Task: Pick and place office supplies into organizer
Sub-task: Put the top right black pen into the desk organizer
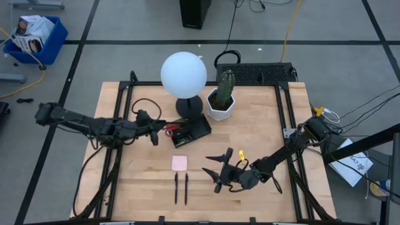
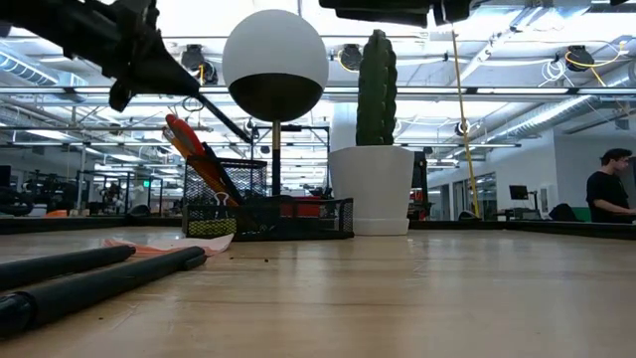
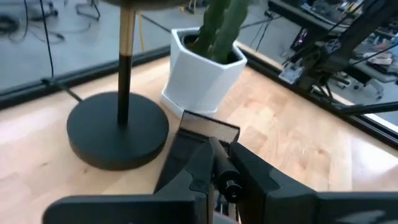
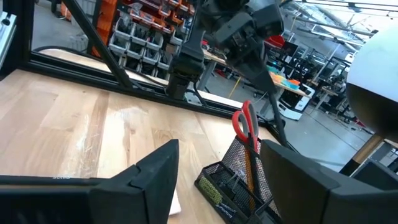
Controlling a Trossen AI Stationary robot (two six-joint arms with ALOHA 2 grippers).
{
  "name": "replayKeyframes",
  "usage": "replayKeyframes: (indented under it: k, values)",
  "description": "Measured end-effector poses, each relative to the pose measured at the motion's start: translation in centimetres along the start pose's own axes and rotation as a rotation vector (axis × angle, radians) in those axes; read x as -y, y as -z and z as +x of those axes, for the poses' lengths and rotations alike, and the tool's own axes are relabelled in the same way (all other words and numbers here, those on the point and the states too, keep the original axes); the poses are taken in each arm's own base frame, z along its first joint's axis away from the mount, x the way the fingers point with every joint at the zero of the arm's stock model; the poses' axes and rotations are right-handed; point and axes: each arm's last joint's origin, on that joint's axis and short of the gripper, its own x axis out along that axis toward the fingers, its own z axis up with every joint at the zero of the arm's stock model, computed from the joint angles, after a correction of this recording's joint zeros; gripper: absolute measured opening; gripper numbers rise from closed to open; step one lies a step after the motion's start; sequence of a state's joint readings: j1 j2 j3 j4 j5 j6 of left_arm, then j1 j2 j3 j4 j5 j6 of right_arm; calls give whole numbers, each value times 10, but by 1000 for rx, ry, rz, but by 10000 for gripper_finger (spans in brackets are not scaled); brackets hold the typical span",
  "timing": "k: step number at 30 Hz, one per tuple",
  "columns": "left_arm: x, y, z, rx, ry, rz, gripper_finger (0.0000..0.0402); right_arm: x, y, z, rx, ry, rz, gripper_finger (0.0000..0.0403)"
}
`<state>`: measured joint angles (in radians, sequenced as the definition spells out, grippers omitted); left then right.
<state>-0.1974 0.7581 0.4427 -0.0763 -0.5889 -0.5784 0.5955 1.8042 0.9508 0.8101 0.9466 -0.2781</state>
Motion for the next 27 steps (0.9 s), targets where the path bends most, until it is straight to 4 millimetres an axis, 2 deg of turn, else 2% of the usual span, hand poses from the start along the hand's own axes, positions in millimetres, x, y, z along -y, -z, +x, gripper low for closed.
replayKeyframes:
  k: [4, 11, 20, 27]
  values:
    - [-5, -2, 4, -18, 8, -18, 38, 1, 0, 2, -2, 5, 5, 215]
    - [-12, -6, 8, -22, -18, -43, 60, 3, 1, 4, -4, 11, 33, 216]
    - [-12, -6, 9, -42, 17, -65, 50, 3, 1, 4, -4, 11, 32, 212]
    - [-12, -6, 9, -39, 13, -64, 82, 3, 1, 4, -4, 10, 32, 210]
